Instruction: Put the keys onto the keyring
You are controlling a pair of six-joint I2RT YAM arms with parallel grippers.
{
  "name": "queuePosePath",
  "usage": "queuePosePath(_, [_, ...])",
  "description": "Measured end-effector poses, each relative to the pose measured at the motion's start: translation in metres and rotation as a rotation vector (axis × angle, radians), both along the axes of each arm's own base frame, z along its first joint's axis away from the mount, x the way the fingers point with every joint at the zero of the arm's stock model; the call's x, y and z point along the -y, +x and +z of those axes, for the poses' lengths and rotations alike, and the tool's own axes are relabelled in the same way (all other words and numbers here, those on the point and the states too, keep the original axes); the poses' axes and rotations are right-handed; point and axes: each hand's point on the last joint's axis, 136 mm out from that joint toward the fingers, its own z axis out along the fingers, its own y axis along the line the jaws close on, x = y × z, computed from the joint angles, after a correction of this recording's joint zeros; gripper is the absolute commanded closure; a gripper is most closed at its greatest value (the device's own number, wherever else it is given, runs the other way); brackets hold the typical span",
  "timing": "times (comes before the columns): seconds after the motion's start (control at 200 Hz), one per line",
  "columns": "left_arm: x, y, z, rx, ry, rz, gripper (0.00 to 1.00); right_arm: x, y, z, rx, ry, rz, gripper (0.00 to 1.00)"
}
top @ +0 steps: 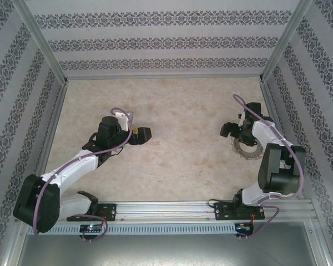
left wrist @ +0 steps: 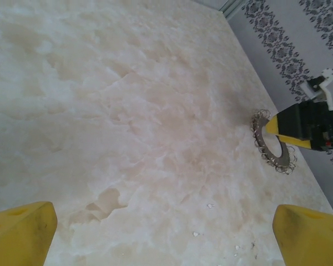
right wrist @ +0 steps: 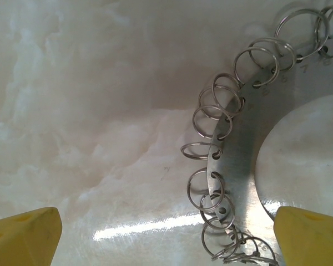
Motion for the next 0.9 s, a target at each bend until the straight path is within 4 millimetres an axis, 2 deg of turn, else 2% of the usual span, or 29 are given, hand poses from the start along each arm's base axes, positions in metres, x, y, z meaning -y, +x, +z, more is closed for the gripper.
queuePosePath(0.26, [-0.003,-0.003,0.022,0.064,-0.021,0.007,0.0,0.002,-0.009,-0.013,-0.07,0.001,-0.005,0.1])
queuePosePath(0.53, [-0.007,-0.006,0.011,0.048,-0.006,0.023,0.0,-0.008,-0.012,-0.018,-0.099,0.082,0.001,0.13])
queuePosePath(0.709, [-0.007,-0.005,0.011,0.049,-0.005,0.026,0.0,-0.014,-0.016,-0.027,-0.134,0.121,0.007,0.13])
queuePosePath(0.899, [-0.007,-0.005,0.011,0.049,-0.004,0.027,0.0,-0.015,-0.016,-0.027,-0.136,0.127,0.009,0.14])
